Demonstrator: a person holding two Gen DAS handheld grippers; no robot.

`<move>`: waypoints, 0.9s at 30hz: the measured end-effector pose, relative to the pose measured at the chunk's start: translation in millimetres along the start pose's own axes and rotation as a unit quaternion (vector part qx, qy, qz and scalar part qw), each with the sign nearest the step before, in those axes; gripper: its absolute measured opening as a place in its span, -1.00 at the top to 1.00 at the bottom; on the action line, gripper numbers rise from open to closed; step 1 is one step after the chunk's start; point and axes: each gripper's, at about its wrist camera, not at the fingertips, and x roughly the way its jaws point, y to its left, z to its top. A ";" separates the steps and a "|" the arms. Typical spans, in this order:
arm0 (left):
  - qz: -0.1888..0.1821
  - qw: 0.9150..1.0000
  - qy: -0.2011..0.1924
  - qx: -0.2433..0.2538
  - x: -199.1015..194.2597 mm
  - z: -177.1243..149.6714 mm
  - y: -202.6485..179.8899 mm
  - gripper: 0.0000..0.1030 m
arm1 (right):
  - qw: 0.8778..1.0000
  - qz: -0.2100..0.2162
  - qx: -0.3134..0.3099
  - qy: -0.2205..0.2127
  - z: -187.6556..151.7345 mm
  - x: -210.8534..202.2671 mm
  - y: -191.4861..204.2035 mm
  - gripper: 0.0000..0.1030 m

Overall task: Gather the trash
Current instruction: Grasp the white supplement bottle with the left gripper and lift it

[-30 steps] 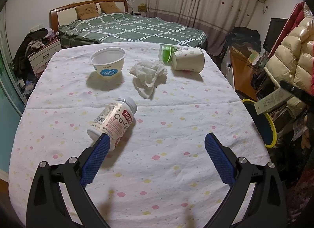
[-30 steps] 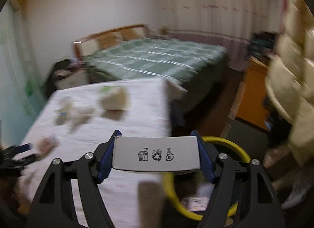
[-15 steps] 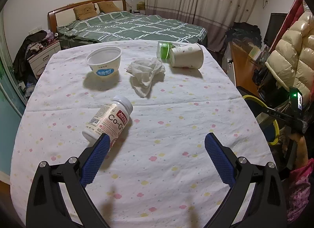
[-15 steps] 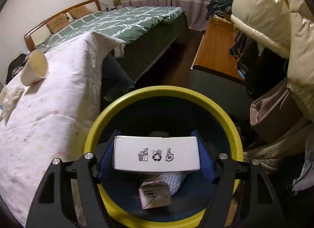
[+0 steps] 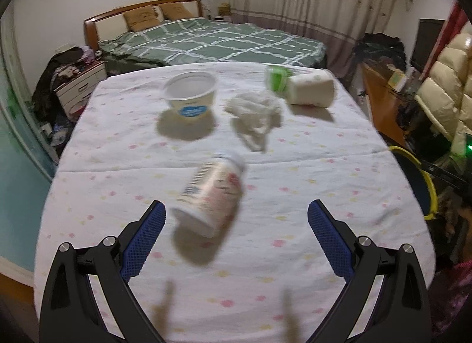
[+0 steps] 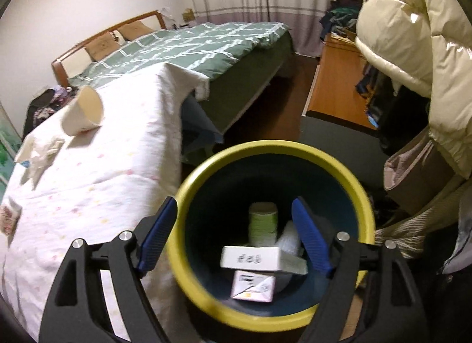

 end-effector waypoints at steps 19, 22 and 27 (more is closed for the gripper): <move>-0.038 0.997 0.049 -0.035 57.1 -2.6 26.0 -0.38 | 0.999 0.019 -0.020 0.015 -6.5 2.3 16.6 -0.49; -0.034 0.998 0.049 -0.038 60.2 -0.8 26.4 -0.36 | 0.999 0.022 -0.021 0.018 -8.0 3.9 17.6 -0.49; -0.025 0.998 0.041 -0.030 60.7 -0.2 24.3 -0.17 | 0.999 0.025 -0.025 0.021 -10.5 5.5 20.1 -0.49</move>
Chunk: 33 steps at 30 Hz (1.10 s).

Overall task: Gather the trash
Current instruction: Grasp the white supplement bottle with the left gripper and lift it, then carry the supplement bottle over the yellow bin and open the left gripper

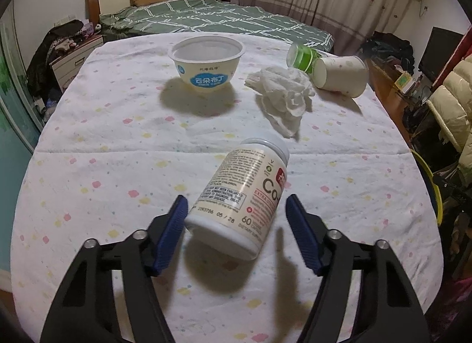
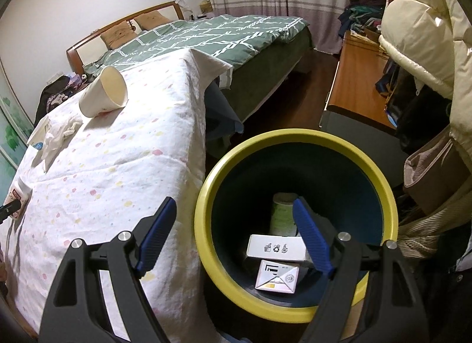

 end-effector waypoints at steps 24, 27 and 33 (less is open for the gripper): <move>0.031 0.993 -0.070 0.093 -52.5 1.5 -40.0 0.05 | 1.000 0.007 -0.001 -0.009 -2.0 -11.3 1.4 -0.49; 0.026 0.993 -0.069 0.096 -54.7 0.2 -42.9 0.06 | 1.000 0.007 -0.001 -0.011 -3.0 -13.0 0.5 -0.49; 0.011 0.990 -0.072 0.118 -64.1 1.4 -61.5 0.06 | 1.000 -0.002 0.000 -0.023 -3.7 -25.1 -1.4 -0.49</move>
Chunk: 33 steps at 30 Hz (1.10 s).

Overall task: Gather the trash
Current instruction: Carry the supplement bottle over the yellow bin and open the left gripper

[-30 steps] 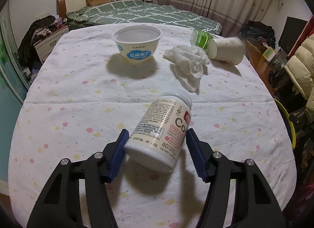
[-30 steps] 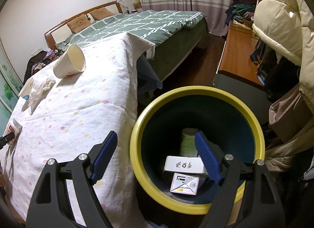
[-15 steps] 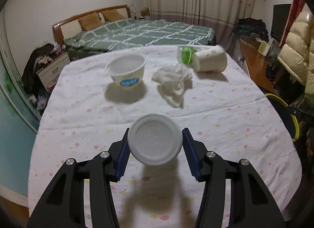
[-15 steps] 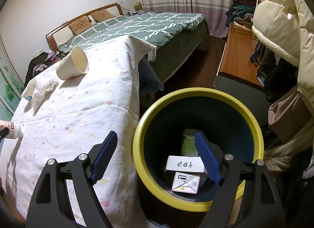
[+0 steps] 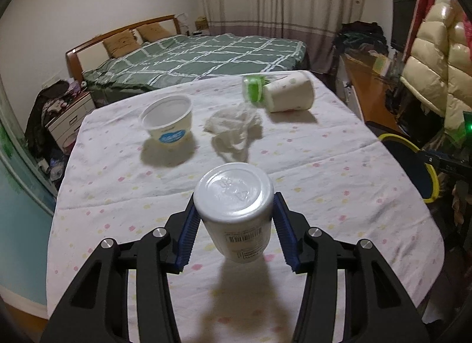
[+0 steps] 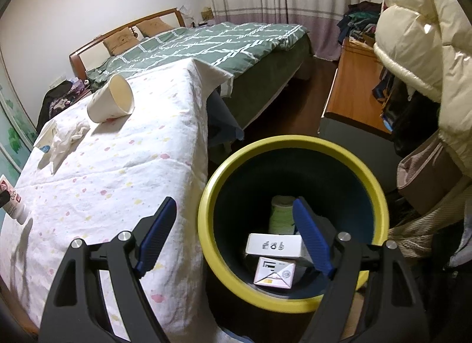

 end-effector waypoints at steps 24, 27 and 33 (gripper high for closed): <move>-0.216 0.955 0.013 0.201 64.6 89.5 -271.2 0.05 | 0.994 -0.095 0.048 -0.039 -34.5 -79.0 -86.6 -0.49; -0.221 0.951 0.024 0.214 83.2 94.3 -305.8 0.05 | 0.993 -0.102 0.056 -0.035 -40.6 -81.9 -97.2 -0.49; -0.222 0.947 0.042 0.227 108.4 91.5 -346.6 0.05 | 0.991 -0.112 0.067 -0.030 -44.2 -80.5 -111.9 -0.49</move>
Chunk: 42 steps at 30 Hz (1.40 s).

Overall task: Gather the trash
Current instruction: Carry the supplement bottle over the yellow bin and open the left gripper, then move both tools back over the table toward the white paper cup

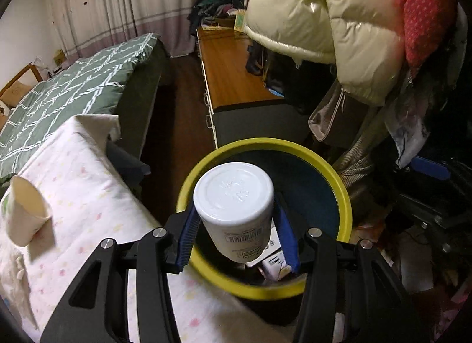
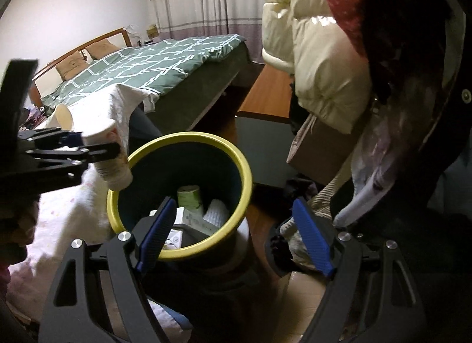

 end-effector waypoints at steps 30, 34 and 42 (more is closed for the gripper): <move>0.019 0.998 -0.012 -0.063 -39.3 -34.4 29.4 -0.66 | 1.000 0.016 -0.014 0.007 0.5 3.8 25.0 -0.49; 0.044 0.993 -0.023 -0.107 -72.7 -63.4 64.0 -0.73 | 0.999 0.031 -0.031 0.012 3.7 9.2 44.4 -0.49; 0.137 0.972 -0.037 -0.188 -144.5 -140.2 133.2 -0.77 | 0.994 0.082 -0.067 0.015 18.1 20.3 105.8 -0.50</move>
